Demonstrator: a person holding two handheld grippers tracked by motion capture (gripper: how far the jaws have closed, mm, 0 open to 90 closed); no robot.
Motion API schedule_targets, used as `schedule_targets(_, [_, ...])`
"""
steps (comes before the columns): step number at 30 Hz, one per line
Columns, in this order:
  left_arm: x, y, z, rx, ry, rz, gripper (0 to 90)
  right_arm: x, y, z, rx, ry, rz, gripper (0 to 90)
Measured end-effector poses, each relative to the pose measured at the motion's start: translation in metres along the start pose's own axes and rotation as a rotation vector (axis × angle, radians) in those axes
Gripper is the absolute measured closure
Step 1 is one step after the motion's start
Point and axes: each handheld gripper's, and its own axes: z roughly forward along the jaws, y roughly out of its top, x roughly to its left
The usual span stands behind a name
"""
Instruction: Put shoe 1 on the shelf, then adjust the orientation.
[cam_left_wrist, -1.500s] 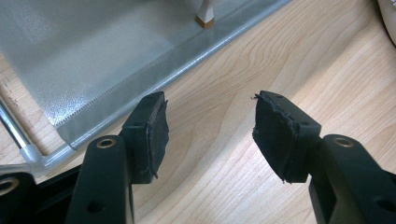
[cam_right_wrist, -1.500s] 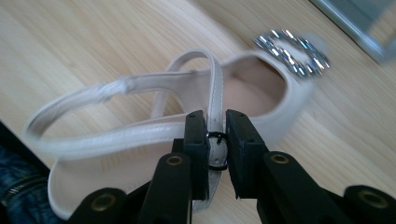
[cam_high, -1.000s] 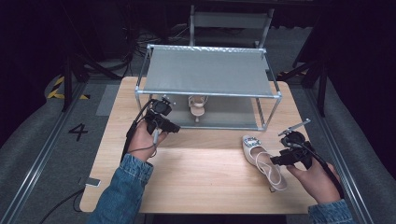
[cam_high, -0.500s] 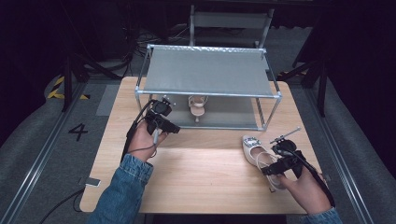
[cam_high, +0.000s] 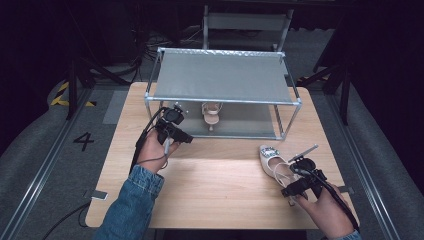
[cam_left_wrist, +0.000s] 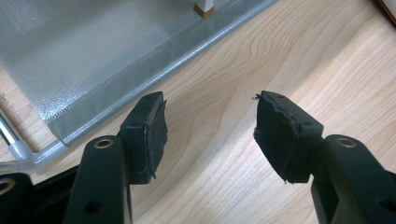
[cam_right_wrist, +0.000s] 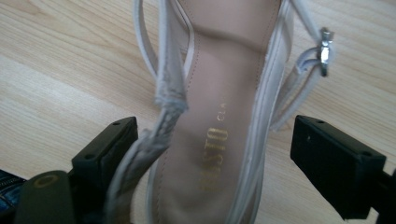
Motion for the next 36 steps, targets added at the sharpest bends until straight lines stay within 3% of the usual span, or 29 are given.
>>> schedule_targets(6, [-0.001,0.001,-0.001,-0.004,0.0,0.003,42.4,0.002,0.011,0.026,0.023,0.004,-0.023,15.7])
schedule_targets(10, [-0.001,0.0,-0.002,-0.006,0.0,0.001,42.4,0.002,0.015,0.03,0.012,0.019,-0.023,19.2])
schedule_targets(14, [-0.001,0.0,-0.002,-0.013,0.003,0.001,42.5,0.0,0.017,0.024,-0.016,-0.013,-0.013,37.4])
schedule_targets(18, [0.0,-0.001,-0.003,-0.013,0.0,0.002,42.6,-0.003,0.018,0.023,-0.022,-0.007,-0.004,39.6])
schedule_targets(21, [0.002,-0.003,-0.004,-0.018,0.007,-0.001,42.7,-0.003,0.02,0.017,-0.037,0.033,-0.001,40.2])
schedule_targets(25, [0.002,-0.006,-0.006,-0.018,0.01,-0.013,42.8,0.003,0.029,0.005,-0.082,0.045,-0.027,40.3])
schedule_targets(31, [0.006,-0.01,-0.011,-0.027,0.017,-0.019,42.9,0.01,0.055,-0.01,-0.154,0.048,-0.046,40.2])
schedule_targets(36, [0.009,-0.012,-0.013,-0.031,0.016,-0.025,42.9,0.011,0.085,-0.008,-0.191,0.059,-0.04,40.2])
